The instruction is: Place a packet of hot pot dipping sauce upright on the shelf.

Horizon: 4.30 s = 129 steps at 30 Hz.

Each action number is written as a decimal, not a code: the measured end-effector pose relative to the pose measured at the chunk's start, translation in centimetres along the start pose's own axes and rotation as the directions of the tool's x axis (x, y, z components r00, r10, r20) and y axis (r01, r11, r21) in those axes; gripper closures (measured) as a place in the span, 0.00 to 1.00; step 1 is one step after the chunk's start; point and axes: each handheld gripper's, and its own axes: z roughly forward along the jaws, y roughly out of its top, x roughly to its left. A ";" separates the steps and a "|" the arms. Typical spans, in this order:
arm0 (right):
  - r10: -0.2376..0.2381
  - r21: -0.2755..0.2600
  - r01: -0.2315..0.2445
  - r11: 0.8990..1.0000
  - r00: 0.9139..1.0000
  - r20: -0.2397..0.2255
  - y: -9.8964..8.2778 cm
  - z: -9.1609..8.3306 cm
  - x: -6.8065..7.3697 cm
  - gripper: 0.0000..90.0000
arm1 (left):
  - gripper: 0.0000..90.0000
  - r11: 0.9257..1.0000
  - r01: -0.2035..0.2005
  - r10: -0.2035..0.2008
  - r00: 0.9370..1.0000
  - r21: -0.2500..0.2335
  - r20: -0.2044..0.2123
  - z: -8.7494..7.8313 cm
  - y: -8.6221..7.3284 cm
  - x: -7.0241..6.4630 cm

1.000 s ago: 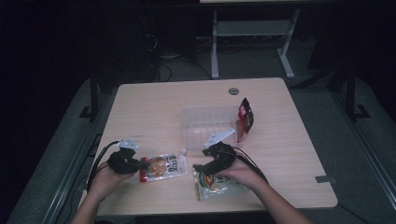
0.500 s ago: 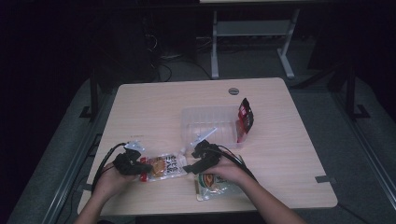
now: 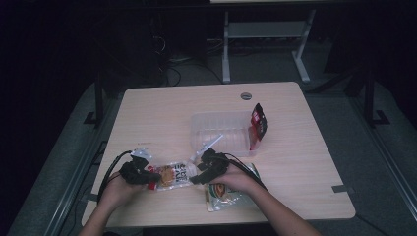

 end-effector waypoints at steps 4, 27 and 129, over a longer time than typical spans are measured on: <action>-0.004 -0.001 0.004 1.000 1.000 -0.021 0.2 0.2 0.1 0.41 | 1.00 1.000 -0.002 0.002 1.000 0.000 0.001 0.0 0.0 0.0; -0.039 -0.004 0.039 0.999 0.997 -0.071 2.1 1.7 0.2 0.70 | 1.00 1.000 -0.005 0.005 1.000 0.002 0.009 -0.1 -0.1 0.2; -0.113 -0.474 0.127 0.871 0.992 0.058 1.9 -19.1 -1.5 1.00 | 0.49 0.985 -0.055 0.063 0.997 -0.164 0.045 -0.6 1.7 -2.4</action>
